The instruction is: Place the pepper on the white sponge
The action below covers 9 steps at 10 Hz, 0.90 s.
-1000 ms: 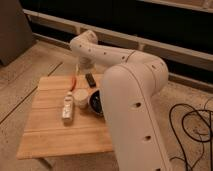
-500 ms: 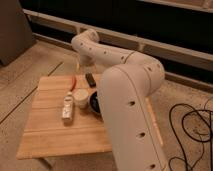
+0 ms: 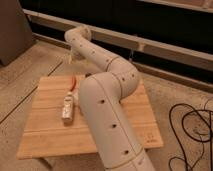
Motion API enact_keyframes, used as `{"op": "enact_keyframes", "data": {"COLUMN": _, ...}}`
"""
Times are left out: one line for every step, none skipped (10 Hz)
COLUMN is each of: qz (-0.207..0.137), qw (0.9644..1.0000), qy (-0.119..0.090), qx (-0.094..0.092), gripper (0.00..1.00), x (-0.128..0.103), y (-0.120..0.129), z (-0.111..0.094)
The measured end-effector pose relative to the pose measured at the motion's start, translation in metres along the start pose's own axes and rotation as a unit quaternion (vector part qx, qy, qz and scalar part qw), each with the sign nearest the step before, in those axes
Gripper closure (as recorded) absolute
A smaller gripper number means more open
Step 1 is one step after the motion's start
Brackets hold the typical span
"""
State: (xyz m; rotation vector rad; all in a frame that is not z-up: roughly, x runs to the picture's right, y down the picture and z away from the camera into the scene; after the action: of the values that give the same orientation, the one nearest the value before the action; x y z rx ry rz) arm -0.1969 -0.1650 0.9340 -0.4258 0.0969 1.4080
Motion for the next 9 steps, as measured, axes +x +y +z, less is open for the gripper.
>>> {"op": "enact_keyframes", "data": {"qz": -0.004, "qw": 1.0000, "qy": 0.006, "qx": 0.001, "gripper": 0.35, "x": 0.001, "y": 0.011, "z": 0.007}}
{"op": "enact_keyframes", "data": {"qz": -0.005, "qw": 0.9998, "qy": 0.016, "qx": 0.006, "gripper": 0.35, "x": 0.006, "y": 0.019, "z": 0.019}}
{"op": "enact_keyframes", "data": {"qz": -0.001, "qw": 0.9994, "qy": 0.033, "qx": 0.011, "gripper": 0.35, "x": 0.015, "y": 0.023, "z": 0.035}}
{"op": "enact_keyframes", "data": {"qz": 0.003, "qw": 0.9988, "qy": 0.046, "qx": 0.019, "gripper": 0.35, "x": 0.023, "y": 0.022, "z": 0.049}}
{"op": "enact_keyframes", "data": {"qz": 0.004, "qw": 0.9983, "qy": 0.054, "qx": 0.024, "gripper": 0.35, "x": 0.027, "y": 0.020, "z": 0.058}}
{"op": "enact_keyframes", "data": {"qz": 0.000, "qw": 0.9975, "qy": 0.064, "qx": 0.031, "gripper": 0.35, "x": 0.032, "y": 0.019, "z": 0.069}}
{"op": "enact_keyframes", "data": {"qz": 0.001, "qw": 0.9971, "qy": 0.070, "qx": 0.029, "gripper": 0.35, "x": 0.035, "y": 0.019, "z": 0.075}}
{"op": "enact_keyframes", "data": {"qz": 0.004, "qw": 0.9968, "qy": 0.076, "qx": 0.023, "gripper": 0.35, "x": 0.040, "y": 0.019, "z": 0.082}}
{"op": "enact_keyframes", "data": {"qz": 0.016, "qw": 0.9959, "qy": 0.089, "qx": 0.008, "gripper": 0.35, "x": 0.049, "y": 0.020, "z": 0.092}}
